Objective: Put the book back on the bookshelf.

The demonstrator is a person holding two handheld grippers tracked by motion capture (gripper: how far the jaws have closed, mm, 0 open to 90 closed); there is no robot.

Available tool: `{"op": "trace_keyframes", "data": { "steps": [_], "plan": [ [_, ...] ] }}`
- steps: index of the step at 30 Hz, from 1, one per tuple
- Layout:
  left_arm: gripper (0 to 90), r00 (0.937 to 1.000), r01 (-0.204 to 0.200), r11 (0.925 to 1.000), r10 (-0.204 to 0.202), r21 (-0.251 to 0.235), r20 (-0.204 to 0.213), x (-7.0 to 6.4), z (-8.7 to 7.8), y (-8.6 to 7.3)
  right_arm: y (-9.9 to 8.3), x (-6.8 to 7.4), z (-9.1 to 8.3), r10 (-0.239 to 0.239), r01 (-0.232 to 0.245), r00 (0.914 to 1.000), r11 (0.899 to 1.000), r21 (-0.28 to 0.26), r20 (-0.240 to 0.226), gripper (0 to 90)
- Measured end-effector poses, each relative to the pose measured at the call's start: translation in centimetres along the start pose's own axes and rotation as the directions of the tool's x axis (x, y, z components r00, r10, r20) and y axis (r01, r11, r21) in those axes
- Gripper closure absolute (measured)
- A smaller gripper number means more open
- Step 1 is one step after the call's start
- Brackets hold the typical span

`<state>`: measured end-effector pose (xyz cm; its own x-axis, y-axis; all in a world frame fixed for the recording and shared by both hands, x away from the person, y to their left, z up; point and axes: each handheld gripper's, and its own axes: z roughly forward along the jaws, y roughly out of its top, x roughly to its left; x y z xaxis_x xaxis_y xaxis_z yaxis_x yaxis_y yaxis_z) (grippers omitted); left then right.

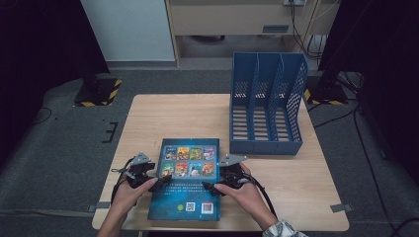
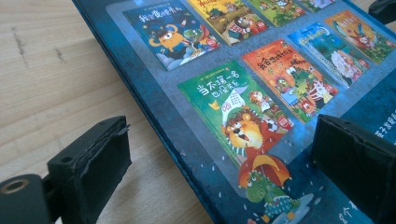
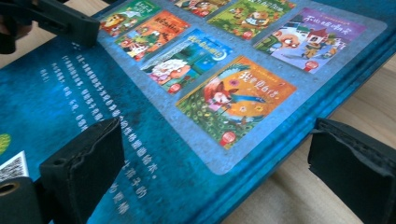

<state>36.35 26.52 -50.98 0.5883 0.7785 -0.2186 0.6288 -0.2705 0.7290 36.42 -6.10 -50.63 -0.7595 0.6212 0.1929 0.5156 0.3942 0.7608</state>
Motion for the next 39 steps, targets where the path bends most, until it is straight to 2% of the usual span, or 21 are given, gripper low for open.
{"op": "trace_keyframes", "data": {
  "steps": [3, 10, 16, 21, 25, 29, 32, 36, 39],
  "plan": [
    [3.9, 0.9996, 0.014, 0.9999, -0.014, 0.007, 0.023, 0.3, 0.1, 0.0, -0.1, -0.1, 0.3, -0.013, 0.013, 0.9999, 1.0, 0.008, 0.011, 1.8],
    [3.9, 0.9966, 0.037, 0.9992, -0.038, 0.014, 0.073, 0.4, 0.5, -0.1, -0.1, -0.7, 0.7, 0.034, -0.034, 0.9993, 0.999, 0.013, -0.017, 0.2],
    [2.9, 0.9926, 0.044, 0.9986, -0.047, 0.031, 0.112, 0.4, 1.0, 0.0, -0.1, -0.8, 0.8, 0.04, -0.04, 0.9991, 0.999, 0.007, -0.012, 0.1],
    [2.7, 0.9927, 0.046, 0.9985, -0.049, 0.031, 0.11, 0.4, 1.1, 0.0, -0.2, -1.0, 0.9, 0.055, -0.055, 0.9982, 0.998, 0.008, -0.024, 0.2],
    [2.7, 0.9929, 0.045, 0.9984, -0.049, 0.035, 0.109, 0.4, 1.1, 0.1, -0.2, -1.1, 1.1, 0.073, -0.072, 0.996, 0.997, 0.012, -0.052, 0.6],
    [2.7, 0.993, 0.043, 0.9982, -0.047, 0.043, 0.108, 0.4, 1.0, 0.2, -0.2, -1.1, 1.3, 0.079, -0.078, 0.9956, 0.997, 0.01, -0.052, 0.7],
    [3.1, 0.993, 0.043, 0.9981, -0.047, 0.046, 0.108, 0.4, 1.0, 0.2, -0.1, -1.0, 1.2, 0.075, -0.074, 0.9961, 0.997, 0.014, -0.046, 0.7],
    [6.4, 0.9921, 0.049, 0.9974, -0.055, 0.054, 0.113, 0.6, 0.8, 0.4, 0.3, -1.0, 1.0, 0.054, -0.052, 0.9976, 0.997, 0.051, -0.044, 0.8],
    [6.5, 0.9929, 0.049, 0.9976, -0.054, 0.048, 0.106, 0.5, 0.7, 0.5, 0.7, -0.7, 0.9, 0.042, -0.04, 0.9988, 0.997, 0.067, -0.024, 1.3]
  ]
}}
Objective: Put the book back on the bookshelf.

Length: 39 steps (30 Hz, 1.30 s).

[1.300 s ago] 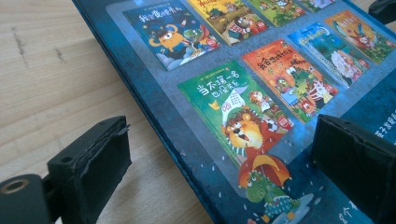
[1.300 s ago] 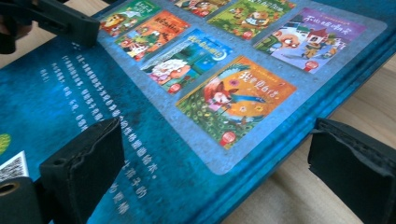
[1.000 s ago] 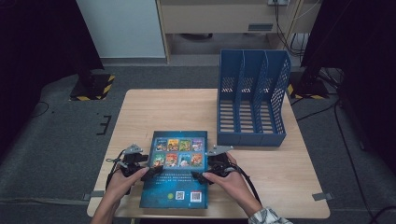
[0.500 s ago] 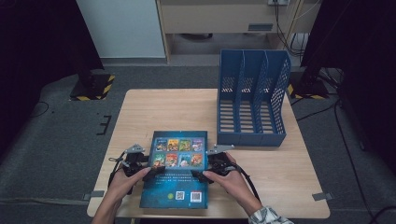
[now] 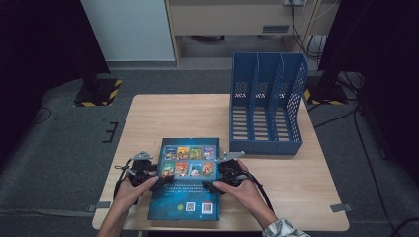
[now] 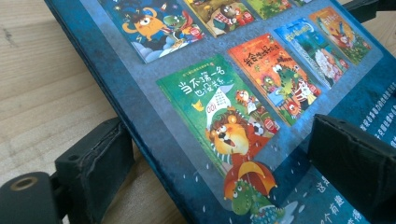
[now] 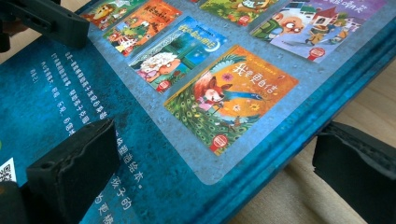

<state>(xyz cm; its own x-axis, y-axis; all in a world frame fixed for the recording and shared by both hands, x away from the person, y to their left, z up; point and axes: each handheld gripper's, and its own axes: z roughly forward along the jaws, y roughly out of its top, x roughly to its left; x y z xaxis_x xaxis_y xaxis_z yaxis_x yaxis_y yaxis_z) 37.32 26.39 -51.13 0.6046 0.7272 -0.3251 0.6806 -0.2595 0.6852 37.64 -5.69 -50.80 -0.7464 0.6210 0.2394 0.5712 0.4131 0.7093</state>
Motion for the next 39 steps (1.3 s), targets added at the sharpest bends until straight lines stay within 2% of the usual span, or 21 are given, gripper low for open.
{"op": "trace_keyframes", "data": {
  "steps": [1, 4, 10, 17, 21, 25, 27, 31, 34, 39],
  "plan": [
    [6.9, 1.0, 0.0, 1.0, 0.0, 0.0, 0.0, 0.0, 0.0, 0.0, 0.0, 0.0, 0.0, 0.0, 0.0, 1.0, 1.0, 0.0, 0.0, 1.3],
    [10.8, 0.9997, -0.012, 0.9989, 0.011, -0.045, -0.022, -0.3, -0.9, 0.2, 0.5, 0.4, -0.6, -0.021, 0.021, 0.9993, 1.0, -0.021, 0.03, 4.6],
    [14.6, 0.9982, -0.015, 0.9976, 0.011, -0.068, -0.059, -0.3, -1.6, 0.8, 1.7, 0.7, -0.8, -0.038, 0.04, 0.9969, 0.999, -0.032, 0.069, 9.5],
    [21.8, 0.996, -0.024, 0.9945, 0.015, -0.101, -0.088, -0.4, -2.7, 1.9, 3.3, 0.5, -1.0, -0.008, 0.011, 0.9982, 0.999, -0.042, 0.059, 14.4],
    [25.1, 0.9951, -0.025, 0.993, 0.014, -0.116, -0.098, -0.2, -3.3, 2.4, 4.3, 0.5, -1.3, -0.015, 0.018, 0.9974, 0.999, -0.043, 0.07, 18.2],
    [25.9, 0.9939, -0.035, 0.993, 0.023, -0.112, -0.108, -0.3, -3.6, 2.9, 5.4, 0.4, -1.6, -0.024, 0.028, 0.9963, 0.999, -0.039, 0.082, 20.4],
    [28.0, 0.991, -0.06, 0.9927, 0.046, -0.105, -0.126, -0.3, -4.0, 3.6, 5.8, 0.2, -1.6, -0.022, 0.025, 0.9961, 0.999, -0.038, 0.086, 21.9],
    [30.1, 0.989, -0.076, 0.9925, 0.063, -0.095, -0.134, -0.2, -4.4, 4.2, 6.4, -0.2, -2.0, -0.005, 0.01, 0.9969, 0.998, -0.064, 0.078, 28.2],
    [32.7, 0.9885, -0.078, 0.9918, 0.064, -0.101, -0.137, -0.1, -4.6, 4.6, 6.6, -0.3, -2.1, -0.005, 0.011, 0.9965, 0.997, -0.07, 0.084, 29.1],
    [34.7, 0.9842, -0.097, 0.9898, 0.08, -0.104, -0.158, -0.3, -4.9, 5.5, 7.6, -0.5, -2.6, -0.008, 0.016, 0.9954, 0.996, -0.084, 0.095, 32.3]
  ]
}}
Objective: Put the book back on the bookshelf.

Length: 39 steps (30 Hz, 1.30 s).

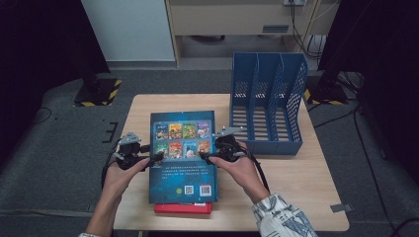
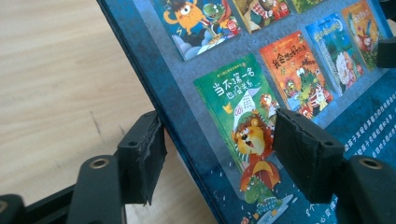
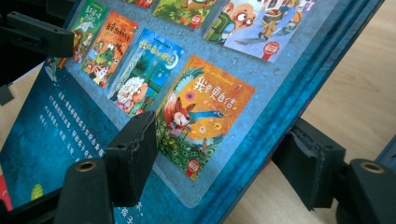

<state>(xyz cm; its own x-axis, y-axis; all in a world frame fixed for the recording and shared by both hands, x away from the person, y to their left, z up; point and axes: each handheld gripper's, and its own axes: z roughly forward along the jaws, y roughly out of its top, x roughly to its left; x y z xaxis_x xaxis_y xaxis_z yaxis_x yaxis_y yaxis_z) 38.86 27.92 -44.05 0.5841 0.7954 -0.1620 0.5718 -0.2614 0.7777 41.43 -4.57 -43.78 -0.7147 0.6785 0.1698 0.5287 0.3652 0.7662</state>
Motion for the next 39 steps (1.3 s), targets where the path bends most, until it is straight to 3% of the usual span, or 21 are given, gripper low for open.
{"op": "trace_keyframes", "data": {
  "steps": [5, 13, 21, 31, 39],
  "plan": [
    [37.9, 0.9999, -0.006, 0.9996, 0.005, -0.027, -0.014, 0.4, -0.3, 1.0, 1.0, -0.3, -0.4, -0.01, 0.01, 0.9999, 1.0, -0.023, 0.011, 36.7],
    [42.1, 0.9988, -0.034, 0.9994, 0.034, -0.011, -0.035, 0.9, -0.6, 2.4, 2.1, -0.7, -0.6, -0.004, 0.005, 0.9998, 0.999, -0.041, 0.02, 41.1],
    [46.0, 0.9968, -0.06, 0.9981, 0.059, -0.017, -0.054, 1.4, -0.6, 4.0, 3.7, -1.2, -0.8, -0.035, 0.038, 0.9977, 0.998, -0.053, 0.058, 43.9],
    [51.0, 0.9901, -0.086, 0.9958, 0.082, -0.031, -0.114, 1.7, -0.3, 6.6, 5.6, -2.3, -1.2, -0.018, 0.029, 0.9958, 0.992, -0.123, 0.089, 50.3],
    [55.1, 0.9874, -0.1, 0.9929, 0.091, -0.065, -0.13, 2.2, -0.3, 7.7, 6.8, -2.9, -1.3, -0.022, 0.038, 0.993, 0.989, -0.143, 0.116, 53.0]
  ]
}}
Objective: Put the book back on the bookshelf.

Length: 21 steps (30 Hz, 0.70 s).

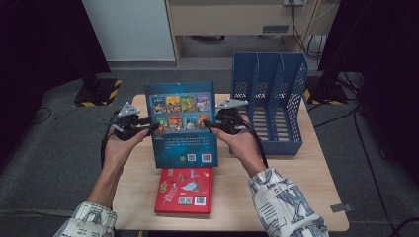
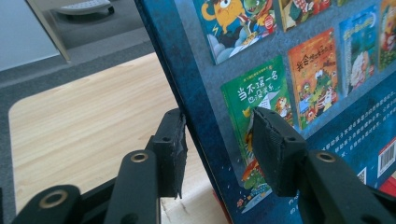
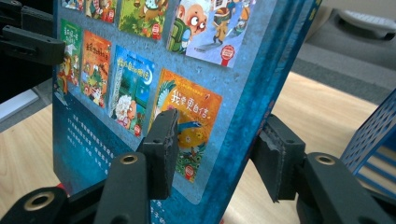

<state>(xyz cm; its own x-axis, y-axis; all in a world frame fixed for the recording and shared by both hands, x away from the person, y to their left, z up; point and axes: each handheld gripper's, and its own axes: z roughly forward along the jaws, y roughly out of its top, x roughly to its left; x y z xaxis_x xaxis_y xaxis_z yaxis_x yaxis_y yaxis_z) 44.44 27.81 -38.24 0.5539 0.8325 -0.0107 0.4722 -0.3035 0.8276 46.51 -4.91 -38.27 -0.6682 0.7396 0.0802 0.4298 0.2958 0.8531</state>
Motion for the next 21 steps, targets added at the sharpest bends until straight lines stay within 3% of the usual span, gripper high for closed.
{"op": "trace_keyframes", "data": {
  "steps": [13, 21],
  "plan": [
    [56.0, 0.9995, -0.02, 0.9997, 0.019, -0.011, -0.023, 0.7, 0.2, 2.0, 1.1, -0.2, -0.1, 0.002, -0.002, 0.9999, 0.999, -0.039, 0.016, 58.1],
    [55.6, 0.9993, -0.027, 0.9993, 0.026, -0.026, -0.025, 0.7, 0.2, 2.3, 1.5, -0.1, -0.6, -0.011, 0.012, 0.9997, 0.999, -0.048, 0.02, 59.3]
  ]
}}
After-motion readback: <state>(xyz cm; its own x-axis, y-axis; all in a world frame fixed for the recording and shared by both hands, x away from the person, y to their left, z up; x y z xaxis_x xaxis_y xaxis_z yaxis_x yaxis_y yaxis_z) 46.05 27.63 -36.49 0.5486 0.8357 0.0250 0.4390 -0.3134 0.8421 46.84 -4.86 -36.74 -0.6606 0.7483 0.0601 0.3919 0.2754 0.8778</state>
